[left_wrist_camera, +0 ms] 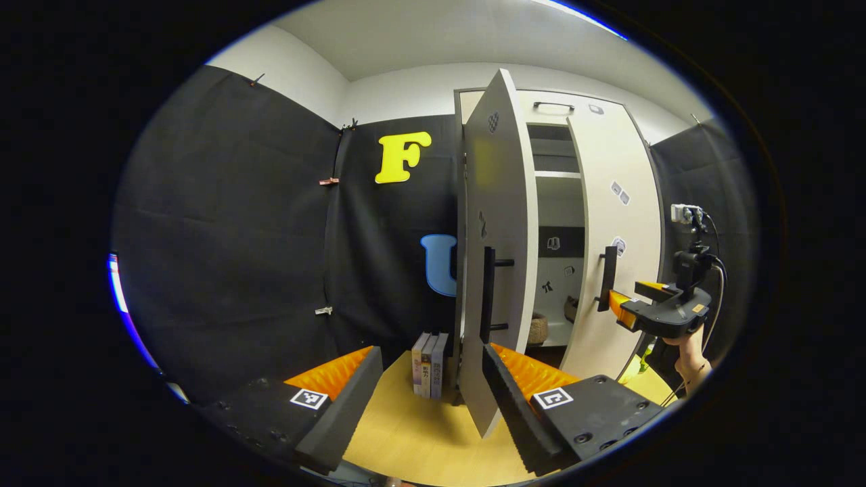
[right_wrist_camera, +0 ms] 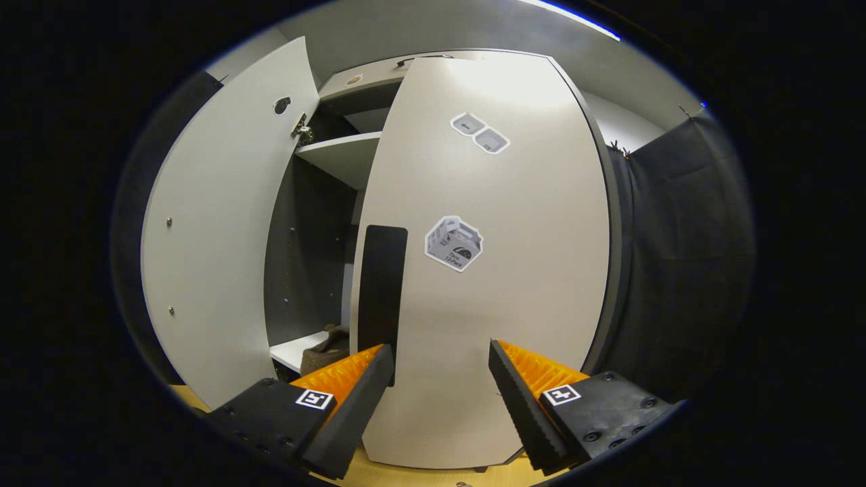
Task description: Grab one shoe with the right hand and put it into the shoe cabinet, grab the other shoe with the left hand and put it into the shoe cabinet; then close the right door with the right hand and the left door with the left hand.
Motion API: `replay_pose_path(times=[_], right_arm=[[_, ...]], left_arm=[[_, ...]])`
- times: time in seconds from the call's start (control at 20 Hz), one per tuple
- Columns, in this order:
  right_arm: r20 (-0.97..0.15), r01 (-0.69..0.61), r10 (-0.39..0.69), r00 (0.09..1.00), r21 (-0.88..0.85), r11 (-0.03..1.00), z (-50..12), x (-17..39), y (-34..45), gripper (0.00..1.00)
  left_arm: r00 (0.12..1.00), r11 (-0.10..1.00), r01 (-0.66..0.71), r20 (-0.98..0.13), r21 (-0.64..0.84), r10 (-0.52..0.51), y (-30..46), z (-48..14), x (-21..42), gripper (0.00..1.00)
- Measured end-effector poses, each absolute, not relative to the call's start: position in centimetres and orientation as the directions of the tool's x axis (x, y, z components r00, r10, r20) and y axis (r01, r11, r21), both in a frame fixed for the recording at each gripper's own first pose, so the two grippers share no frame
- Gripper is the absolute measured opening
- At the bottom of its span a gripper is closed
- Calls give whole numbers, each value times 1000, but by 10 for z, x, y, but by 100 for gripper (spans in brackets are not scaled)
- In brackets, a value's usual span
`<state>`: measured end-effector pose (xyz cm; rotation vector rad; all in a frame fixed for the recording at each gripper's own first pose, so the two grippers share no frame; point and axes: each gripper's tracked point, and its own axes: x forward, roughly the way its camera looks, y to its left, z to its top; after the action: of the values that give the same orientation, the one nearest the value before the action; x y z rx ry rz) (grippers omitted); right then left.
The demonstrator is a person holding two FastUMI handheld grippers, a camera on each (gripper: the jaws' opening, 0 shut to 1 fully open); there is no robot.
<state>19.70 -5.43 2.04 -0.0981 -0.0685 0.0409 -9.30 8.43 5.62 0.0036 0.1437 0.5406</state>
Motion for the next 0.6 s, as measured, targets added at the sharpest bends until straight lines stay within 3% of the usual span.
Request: replay_pose_path(times=[0.6], right_arm=[[62,-66,69,996,-48,997,25,123,-89,98]], left_arm=[[863,870,-488,-107,77,494,132,58,-17,94]])
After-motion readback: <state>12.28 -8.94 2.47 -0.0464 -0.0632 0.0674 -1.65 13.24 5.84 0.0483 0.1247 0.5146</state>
